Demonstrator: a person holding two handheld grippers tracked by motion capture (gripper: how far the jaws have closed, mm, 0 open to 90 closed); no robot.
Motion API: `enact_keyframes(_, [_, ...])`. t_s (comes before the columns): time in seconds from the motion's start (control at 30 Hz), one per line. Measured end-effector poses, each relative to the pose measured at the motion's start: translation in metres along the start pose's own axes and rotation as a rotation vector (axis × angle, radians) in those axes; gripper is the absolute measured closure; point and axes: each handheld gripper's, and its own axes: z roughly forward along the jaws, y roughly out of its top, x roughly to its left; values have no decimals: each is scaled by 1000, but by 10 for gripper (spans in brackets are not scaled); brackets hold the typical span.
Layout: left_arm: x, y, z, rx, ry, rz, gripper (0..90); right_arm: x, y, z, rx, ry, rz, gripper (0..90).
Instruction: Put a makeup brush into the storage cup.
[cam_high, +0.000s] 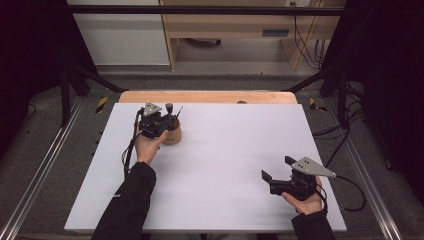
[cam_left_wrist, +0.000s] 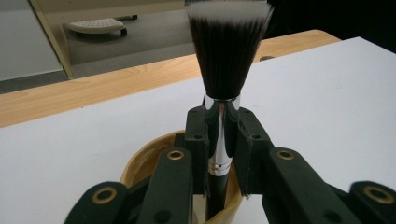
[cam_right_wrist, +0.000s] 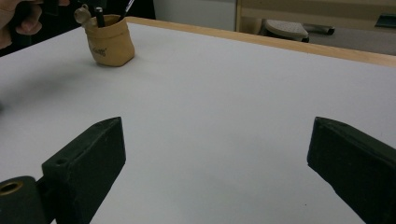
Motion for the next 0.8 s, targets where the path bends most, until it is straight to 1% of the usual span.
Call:
enact_keyframes(0.17, [-2,-1,-1,20,-1,19,765,0,0,0,0,-1,-3,48])
enact_keyframes(0.27, [-3,-3,-3,23,4,22,762,1,1,-1,-1,-1,-2,48])
enact_keyframes(0.33, [-2,-3,-6,19,1,14,754,1,1,-1,-3,0,-3,48])
enact_keyframes(0.37, [-2,-3,-6,16,1,10,736,1,1,-1,-2,-1,-2,48])
enact_keyframes(0.43, [-2,-3,-9,20,0,11,689,1,1,-1,-2,0,-2,48])
enact_keyframes(0.5, [-3,-4,-12,14,3,8,614,2,1,-1,-4,-2,-3,48])
enact_keyframes(0.57, [-4,-4,-15,8,-8,10,532,2,2,-2,-8,1,-4,48])
enact_keyframes(0.6, [-5,-5,-18,2,-10,14,488,2,2,-2,-7,-1,-1,48])
enact_keyframes(0.63, [-5,-5,-19,-2,-11,12,422,2,2,-2,-8,0,-2,48])
enact_keyframes(0.7, [-6,-4,-23,3,-10,19,324,2,2,-2,-9,1,0,48])
enact_keyframes(0.8, [-6,-4,-30,-11,-4,14,251,3,2,-2,-9,0,-10,47])
